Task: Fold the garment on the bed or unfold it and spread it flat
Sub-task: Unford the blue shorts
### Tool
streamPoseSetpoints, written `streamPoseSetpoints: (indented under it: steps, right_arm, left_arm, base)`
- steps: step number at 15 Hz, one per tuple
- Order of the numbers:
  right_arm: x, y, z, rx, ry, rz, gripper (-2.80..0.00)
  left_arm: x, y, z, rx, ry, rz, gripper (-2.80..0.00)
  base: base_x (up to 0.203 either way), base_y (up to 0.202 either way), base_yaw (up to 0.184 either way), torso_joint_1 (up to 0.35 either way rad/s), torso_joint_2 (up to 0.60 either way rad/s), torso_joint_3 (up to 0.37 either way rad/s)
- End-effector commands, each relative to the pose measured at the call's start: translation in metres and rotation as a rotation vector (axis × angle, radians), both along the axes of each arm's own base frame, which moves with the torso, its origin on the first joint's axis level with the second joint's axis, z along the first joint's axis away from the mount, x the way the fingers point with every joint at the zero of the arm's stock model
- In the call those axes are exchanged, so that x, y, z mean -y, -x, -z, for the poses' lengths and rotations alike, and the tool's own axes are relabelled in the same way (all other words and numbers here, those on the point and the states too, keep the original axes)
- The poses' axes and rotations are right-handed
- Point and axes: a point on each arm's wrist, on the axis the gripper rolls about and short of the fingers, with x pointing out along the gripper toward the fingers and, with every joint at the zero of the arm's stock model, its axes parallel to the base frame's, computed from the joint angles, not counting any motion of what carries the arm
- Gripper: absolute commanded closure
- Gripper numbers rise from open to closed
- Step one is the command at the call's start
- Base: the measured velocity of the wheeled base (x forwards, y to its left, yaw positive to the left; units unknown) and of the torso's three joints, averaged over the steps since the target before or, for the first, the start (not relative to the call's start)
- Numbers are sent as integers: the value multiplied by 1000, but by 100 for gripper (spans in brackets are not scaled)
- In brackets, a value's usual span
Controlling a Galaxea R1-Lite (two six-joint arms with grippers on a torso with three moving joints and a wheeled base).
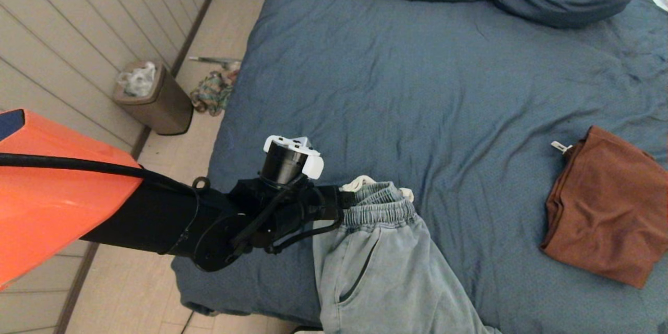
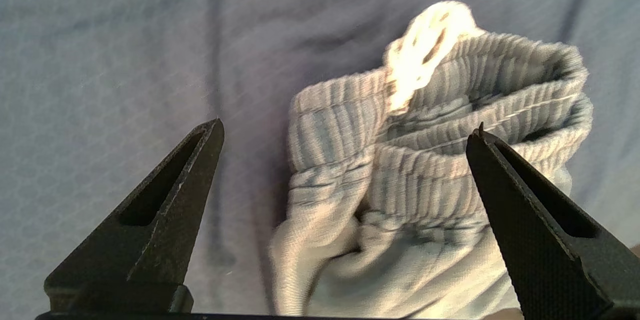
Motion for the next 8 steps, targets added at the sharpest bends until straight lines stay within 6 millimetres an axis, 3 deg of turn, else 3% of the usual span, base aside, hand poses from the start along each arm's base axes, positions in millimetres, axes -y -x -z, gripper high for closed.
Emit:
streamPoseSetpoints:
  steps: [1, 5, 8]
  right_arm:
    - [-21, -41, -9, -16, 6, 54, 0]
    - [-49, -108, -38, 11, -27, 115, 0]
    - [-71, -149, -49, -5, -39, 125, 0]
  left_arm:
    - [0, 0, -10, 19, 22, -1, -280]
    - [-3, 7, -16, 17, 25, 4, -280]
    - [-15, 11, -16, 5, 19, -15, -280]
  base:
    - [0, 0, 0, 0, 0, 0]
    - [0, 0, 0, 0, 0, 0]
    - [0, 0, 0, 0, 0, 0]
